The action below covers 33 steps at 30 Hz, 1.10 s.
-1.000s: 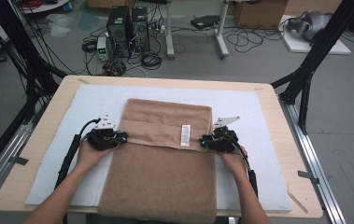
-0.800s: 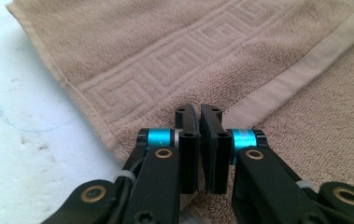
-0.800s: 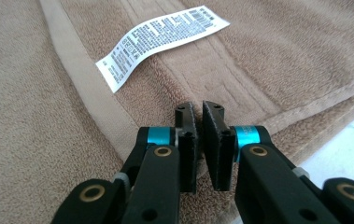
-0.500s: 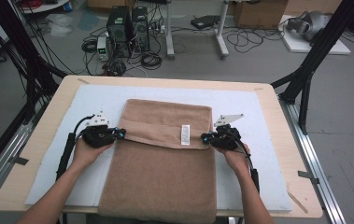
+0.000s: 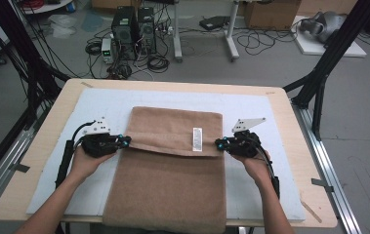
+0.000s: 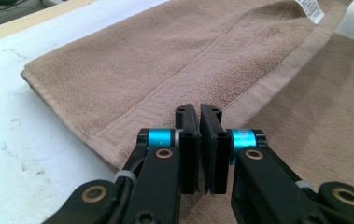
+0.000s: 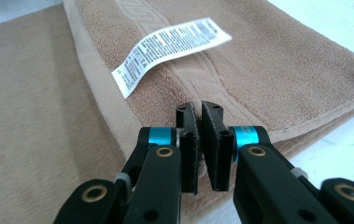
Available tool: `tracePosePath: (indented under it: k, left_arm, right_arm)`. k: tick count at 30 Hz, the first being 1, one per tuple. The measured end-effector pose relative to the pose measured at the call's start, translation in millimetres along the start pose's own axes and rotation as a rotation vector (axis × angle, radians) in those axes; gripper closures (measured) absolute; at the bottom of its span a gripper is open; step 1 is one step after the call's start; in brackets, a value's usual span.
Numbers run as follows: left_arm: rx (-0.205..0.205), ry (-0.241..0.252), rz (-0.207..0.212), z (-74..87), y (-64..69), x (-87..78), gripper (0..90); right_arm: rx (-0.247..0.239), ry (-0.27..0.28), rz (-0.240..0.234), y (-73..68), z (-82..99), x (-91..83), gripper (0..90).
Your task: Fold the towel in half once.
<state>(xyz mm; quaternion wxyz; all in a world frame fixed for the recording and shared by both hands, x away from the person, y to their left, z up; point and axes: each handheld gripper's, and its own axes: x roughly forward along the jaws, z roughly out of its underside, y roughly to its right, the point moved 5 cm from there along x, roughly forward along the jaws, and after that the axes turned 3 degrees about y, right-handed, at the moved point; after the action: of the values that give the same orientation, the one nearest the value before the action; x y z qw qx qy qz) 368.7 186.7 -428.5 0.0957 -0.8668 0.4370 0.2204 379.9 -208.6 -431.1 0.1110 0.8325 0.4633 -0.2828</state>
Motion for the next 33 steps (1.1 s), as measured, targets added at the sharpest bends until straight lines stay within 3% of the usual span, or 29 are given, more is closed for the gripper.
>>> tracePosePath:
  k: [12, 23, 29, 33]
  left_arm:
    - [0.025, -0.045, 0.018, 22.1, 26.9, -8.1, 85.8]
    - [0.029, -0.029, 0.032, 34.8, 53.3, -24.2, 85.8]
    - [0.053, -0.03, 0.034, 40.7, 70.3, -39.1, 85.8]
    - [0.046, -0.017, 0.05, 43.9, 80.5, -50.7, 85.8]
  right_arm:
    - [-0.012, -0.009, -0.062, -25.8, 17.8, -11.9, 85.3]
    - [-0.029, -0.016, -0.087, -47.7, 28.8, -20.4, 85.1]
    - [-0.042, -0.006, -0.103, -61.1, 31.5, -28.7, 85.1]
    - [-0.059, -0.005, -0.117, -71.7, 31.9, -33.3, 85.0]
